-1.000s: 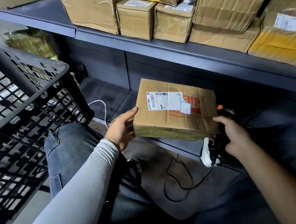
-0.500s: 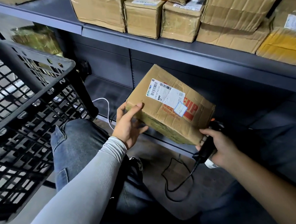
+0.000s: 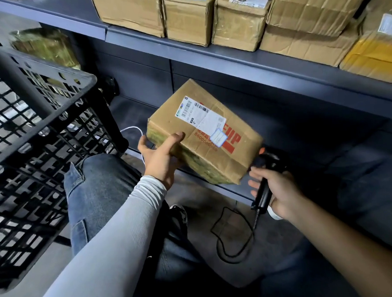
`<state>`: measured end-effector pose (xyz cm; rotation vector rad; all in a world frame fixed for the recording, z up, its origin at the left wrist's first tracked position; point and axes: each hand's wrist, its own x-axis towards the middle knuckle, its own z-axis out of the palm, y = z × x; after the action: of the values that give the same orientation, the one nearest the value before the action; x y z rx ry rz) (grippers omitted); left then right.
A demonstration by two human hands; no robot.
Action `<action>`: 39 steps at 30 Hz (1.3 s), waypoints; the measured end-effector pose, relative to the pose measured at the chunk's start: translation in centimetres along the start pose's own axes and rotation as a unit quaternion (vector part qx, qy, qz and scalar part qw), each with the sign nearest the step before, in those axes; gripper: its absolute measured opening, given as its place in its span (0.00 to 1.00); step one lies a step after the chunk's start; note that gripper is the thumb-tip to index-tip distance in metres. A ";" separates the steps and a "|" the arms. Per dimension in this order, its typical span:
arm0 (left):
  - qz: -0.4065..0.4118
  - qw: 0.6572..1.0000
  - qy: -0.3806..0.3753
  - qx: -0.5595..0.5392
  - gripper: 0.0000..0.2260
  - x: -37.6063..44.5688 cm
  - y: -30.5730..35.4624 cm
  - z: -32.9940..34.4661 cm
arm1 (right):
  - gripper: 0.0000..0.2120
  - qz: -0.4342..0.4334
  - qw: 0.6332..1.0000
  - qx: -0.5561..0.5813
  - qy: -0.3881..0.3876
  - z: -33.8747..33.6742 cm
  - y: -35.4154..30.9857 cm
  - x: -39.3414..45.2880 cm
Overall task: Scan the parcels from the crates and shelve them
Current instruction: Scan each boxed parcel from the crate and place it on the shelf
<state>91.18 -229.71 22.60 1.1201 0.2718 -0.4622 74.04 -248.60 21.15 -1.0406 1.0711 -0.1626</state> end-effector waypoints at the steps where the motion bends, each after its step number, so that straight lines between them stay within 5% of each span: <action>1: 0.010 1.000 0.006 0.004 0.48 0.2 0.0 -0.3 | 0.04 -0.008 1.000 -0.016 0.005 0.0 0.2 0.0; 5: 0.036 0.999 0.012 0.029 0.48 0.9 -0.2 -0.9 | 0.10 -0.058 0.994 -0.088 -0.009 0.8 0.3 -1.0; 10: 0.046 0.993 -0.058 0.092 0.53 2.1 -0.3 -0.7 | 0.04 -0.126 0.976 -0.163 -0.065 1.8 0.0 -3.1; 23: 0.059 0.970 -0.176 0.160 0.34 5.1 0.4 -0.9 | 0.05 -0.188 0.966 -0.150 -0.094 1.3 -0.9 -4.9; 39: 0.031 0.980 -0.143 0.134 0.45 5.1 0.0 -1.5 | 0.10 -0.166 0.970 -0.129 -0.125 0.8 -1.3 -4.8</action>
<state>95.65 -229.48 19.80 1.3028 -0.0809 -0.6103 72.69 -246.07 25.27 -1.4331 0.6950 -0.1579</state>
